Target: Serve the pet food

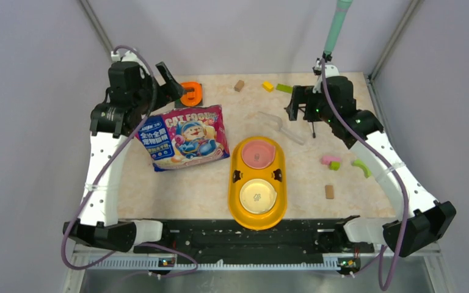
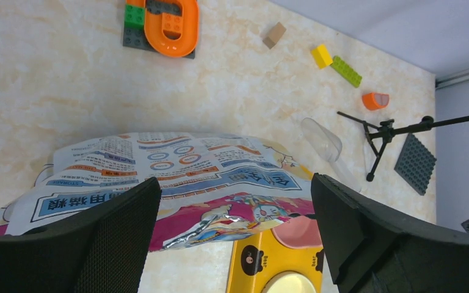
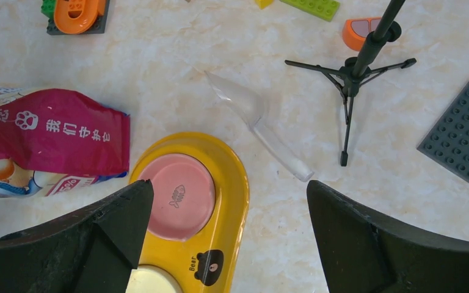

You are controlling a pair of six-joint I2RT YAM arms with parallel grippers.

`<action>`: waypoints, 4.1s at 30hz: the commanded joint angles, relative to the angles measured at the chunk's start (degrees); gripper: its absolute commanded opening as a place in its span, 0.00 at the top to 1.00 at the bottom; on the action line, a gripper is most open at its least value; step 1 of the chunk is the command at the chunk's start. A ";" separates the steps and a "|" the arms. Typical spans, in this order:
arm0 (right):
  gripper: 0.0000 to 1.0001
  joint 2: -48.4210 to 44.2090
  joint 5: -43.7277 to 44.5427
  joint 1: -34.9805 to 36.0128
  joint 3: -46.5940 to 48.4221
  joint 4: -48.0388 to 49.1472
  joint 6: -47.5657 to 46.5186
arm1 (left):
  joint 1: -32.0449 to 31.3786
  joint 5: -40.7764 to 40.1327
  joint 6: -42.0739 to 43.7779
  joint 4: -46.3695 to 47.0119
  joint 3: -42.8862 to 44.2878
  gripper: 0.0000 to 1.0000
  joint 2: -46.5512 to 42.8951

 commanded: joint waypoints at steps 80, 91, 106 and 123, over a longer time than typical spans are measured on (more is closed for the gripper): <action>0.02 11.10 -13.31 0.00 2.57 4.09 0.54 | 14.63 44.78 8.05 2.45 26.49 1.00 21.72; 0.02 15.85 -16.51 0.08 7.99 2.71 -0.17 | 15.11 43.86 1.86 1.47 31.53 0.63 25.96; 0.02 18.19 -16.40 0.38 8.86 2.01 -0.24 | 0.98 3.99 -5.29 -12.79 25.67 0.17 21.28; 0.02 16.34 -16.11 0.54 6.34 2.62 0.61 | -6.21 -21.36 -17.40 -7.67 12.24 0.26 9.29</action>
